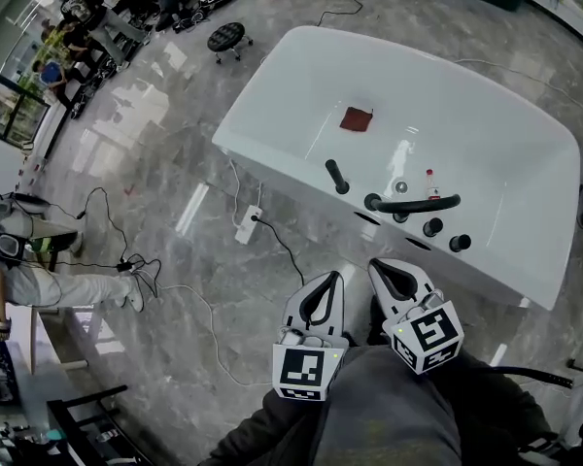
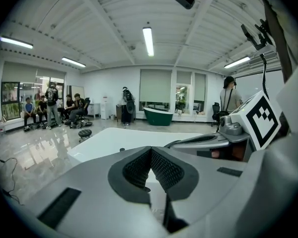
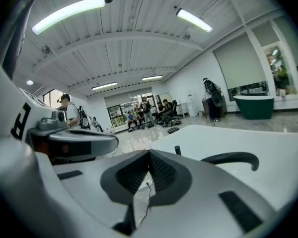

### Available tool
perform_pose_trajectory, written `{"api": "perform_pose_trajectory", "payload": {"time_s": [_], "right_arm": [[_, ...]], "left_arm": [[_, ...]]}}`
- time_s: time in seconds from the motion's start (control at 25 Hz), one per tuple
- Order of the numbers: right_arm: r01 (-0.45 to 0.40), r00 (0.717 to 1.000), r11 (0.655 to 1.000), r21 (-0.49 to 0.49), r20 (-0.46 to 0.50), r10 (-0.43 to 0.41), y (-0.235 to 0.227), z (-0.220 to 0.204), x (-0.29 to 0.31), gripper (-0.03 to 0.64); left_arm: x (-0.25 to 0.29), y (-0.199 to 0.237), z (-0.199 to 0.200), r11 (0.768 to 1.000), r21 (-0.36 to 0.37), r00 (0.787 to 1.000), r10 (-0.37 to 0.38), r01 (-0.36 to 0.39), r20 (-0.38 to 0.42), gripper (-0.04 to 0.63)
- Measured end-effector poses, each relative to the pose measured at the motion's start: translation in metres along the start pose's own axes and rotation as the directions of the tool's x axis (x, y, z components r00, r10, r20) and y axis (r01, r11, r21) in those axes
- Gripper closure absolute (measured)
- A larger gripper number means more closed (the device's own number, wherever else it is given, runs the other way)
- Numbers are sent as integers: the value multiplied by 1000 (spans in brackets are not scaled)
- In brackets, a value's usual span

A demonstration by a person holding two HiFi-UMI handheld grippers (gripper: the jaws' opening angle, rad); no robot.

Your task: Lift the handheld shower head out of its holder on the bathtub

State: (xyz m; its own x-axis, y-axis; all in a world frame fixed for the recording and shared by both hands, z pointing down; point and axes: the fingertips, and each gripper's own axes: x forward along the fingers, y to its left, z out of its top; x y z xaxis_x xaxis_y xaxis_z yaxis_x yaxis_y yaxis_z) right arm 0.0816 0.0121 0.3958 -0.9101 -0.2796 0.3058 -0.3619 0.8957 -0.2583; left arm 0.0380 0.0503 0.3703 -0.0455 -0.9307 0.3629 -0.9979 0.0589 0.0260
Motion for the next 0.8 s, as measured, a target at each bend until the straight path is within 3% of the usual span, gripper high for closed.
{"api": "perform_pose_trajectory", "payload": {"time_s": [0.36, 0.8], "right_arm": [[-22, 1000, 1000, 1, -17, 22, -16, 8, 44, 612], [44, 998, 999, -4, -55, -44, -25, 28, 117, 612]], "left_arm": [[29, 34, 3, 999, -15, 999, 31, -31, -8, 592], [74, 105, 13, 999, -41, 999, -32, 31, -4, 592]]}}
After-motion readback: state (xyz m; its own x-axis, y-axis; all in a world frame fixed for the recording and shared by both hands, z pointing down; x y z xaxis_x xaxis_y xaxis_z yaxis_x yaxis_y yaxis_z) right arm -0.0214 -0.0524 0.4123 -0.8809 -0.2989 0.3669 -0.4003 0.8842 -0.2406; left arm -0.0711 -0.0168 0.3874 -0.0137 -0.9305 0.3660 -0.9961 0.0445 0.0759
